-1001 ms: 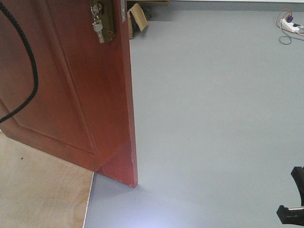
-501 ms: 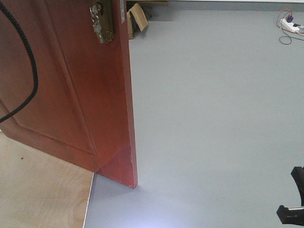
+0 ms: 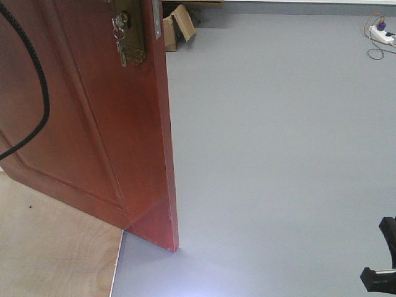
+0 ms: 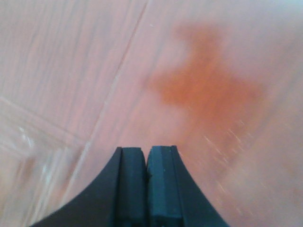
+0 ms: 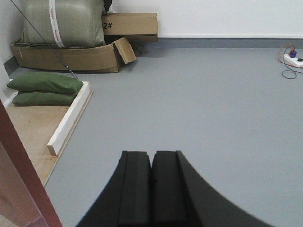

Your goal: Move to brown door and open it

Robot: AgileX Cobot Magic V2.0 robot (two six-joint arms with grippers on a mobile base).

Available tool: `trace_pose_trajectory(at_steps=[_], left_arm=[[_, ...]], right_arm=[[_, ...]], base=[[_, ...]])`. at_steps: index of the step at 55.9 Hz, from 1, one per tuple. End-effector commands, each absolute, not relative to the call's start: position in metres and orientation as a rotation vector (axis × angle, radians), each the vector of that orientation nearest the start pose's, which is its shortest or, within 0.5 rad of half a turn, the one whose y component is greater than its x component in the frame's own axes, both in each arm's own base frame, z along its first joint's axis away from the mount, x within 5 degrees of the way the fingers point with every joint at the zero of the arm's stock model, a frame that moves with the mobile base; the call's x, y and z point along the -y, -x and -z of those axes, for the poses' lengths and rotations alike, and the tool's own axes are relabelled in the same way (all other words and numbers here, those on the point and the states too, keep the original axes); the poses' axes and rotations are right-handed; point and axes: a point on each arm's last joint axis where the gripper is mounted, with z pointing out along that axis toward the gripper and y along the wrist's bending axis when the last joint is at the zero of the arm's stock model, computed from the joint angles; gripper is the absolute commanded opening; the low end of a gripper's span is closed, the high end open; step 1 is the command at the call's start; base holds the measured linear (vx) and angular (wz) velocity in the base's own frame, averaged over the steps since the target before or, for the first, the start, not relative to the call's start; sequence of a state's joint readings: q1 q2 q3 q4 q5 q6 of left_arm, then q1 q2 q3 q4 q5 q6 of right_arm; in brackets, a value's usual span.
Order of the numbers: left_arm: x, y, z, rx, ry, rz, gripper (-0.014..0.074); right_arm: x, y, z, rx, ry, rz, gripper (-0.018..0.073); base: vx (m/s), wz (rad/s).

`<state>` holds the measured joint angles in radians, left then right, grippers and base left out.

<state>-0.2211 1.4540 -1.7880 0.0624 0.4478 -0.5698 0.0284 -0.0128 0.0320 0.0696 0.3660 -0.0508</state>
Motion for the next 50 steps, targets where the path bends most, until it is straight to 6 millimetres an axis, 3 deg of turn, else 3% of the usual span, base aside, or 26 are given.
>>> trace_pose_trajectory(at_steps=[1,50], left_arm=[[0.0653,-0.2913,-0.5535,-1.466,0.229,0.587,-0.0006],[0.0653,-0.2913,-0.5535,-1.466,0.229,0.587,-0.0006]], right_arm=[[-0.0032,-0.0543,-0.1758,-1.79,0.032,-0.041,0.0],[-0.0032,-0.0543,-0.1758,-1.79,0.032,-0.041,0.0]], base=[[0.05,0.04],[0.1,-0.02]])
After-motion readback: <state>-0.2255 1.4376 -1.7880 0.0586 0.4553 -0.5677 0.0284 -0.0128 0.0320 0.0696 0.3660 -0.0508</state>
